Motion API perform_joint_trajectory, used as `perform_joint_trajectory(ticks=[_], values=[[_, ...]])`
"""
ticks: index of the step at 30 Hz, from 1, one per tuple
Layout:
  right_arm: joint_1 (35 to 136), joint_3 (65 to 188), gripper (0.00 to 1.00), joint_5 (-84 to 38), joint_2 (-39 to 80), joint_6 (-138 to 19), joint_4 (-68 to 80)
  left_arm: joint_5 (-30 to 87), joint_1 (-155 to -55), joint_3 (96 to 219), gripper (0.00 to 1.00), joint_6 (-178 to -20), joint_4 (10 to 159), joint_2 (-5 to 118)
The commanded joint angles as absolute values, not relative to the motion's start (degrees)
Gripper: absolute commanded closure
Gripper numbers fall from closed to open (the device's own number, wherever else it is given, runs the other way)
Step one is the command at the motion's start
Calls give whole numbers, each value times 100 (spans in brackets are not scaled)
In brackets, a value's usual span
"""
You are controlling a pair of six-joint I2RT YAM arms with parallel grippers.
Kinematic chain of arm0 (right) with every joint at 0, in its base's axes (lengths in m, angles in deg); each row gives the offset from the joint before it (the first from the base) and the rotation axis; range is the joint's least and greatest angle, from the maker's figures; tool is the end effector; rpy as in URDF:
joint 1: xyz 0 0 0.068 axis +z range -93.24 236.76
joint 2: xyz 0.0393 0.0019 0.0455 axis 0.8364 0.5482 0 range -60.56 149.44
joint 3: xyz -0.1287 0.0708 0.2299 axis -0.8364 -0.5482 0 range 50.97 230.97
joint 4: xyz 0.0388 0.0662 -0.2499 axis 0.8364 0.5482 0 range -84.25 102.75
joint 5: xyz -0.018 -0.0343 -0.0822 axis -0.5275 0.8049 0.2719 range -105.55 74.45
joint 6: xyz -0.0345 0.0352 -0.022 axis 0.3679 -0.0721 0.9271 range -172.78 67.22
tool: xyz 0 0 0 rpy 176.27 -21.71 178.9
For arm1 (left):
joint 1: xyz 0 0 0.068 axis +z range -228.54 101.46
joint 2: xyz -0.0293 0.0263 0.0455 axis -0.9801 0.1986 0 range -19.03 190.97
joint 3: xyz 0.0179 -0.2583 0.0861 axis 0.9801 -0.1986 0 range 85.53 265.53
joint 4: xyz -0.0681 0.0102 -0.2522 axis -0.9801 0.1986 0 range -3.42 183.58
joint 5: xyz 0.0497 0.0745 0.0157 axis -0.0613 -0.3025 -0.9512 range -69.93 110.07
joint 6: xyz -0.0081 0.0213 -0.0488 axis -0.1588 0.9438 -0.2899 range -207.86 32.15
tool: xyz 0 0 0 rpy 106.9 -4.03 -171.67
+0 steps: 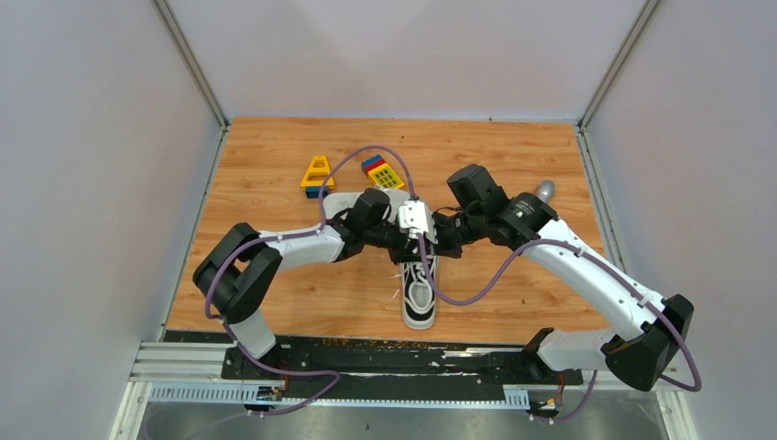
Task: Tie the shoes
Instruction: Wrap the shoelace around the shoelace.
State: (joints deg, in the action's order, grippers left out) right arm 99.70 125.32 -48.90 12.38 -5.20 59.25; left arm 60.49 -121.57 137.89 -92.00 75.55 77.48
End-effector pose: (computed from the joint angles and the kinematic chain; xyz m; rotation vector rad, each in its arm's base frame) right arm 0.1694 0.1844 0.3500 -1.8621 1.5008 0.6790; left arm 0.2416 -0.2571 0.1931 1.1479 1.9316 -1.2211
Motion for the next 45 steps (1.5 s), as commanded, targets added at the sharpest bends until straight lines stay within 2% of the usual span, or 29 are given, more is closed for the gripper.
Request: perform_joint_trajectory(ticks=[1, 15, 25, 30, 31, 33, 37, 41, 45], values=[[10007, 12602, 100, -4853, 1006, -187, 5786, 5927, -12055, 13961, 100, -9022, 7702, 7835], [9947, 11791, 100, -5024, 684, 127, 6293, 5674, -11889, 13646, 100, -9648, 7151, 7796], [9641, 10282, 100, -4926, 635, 370, 6032, 6415, -11836, 13490, 100, -9304, 6706, 7895], [9517, 9872, 93, -5189, 803, 284, 5443, 6600, -11836, 13419, 100, -9033, 6716, 7865], [9462, 9893, 89, -5250, 868, 293, 5402, 6598, -11840, 13399, 100, -9003, 6687, 7855], [9387, 9981, 74, -5250, 973, 200, 5375, 6596, -11836, 13340, 100, -8964, 6667, 7829], [9153, 10169, 62, -5104, 958, -84, 5409, 6598, -11836, 13248, 100, -8858, 6541, 7743], [8706, 10411, 60, -5586, 1253, -520, 5317, 6630, -11836, 13193, 100, -8797, 6421, 7680], [8160, 10947, 63, -6190, 2105, -898, 5312, 6722, -11837, 13162, 100, -8794, 6234, 7730]])
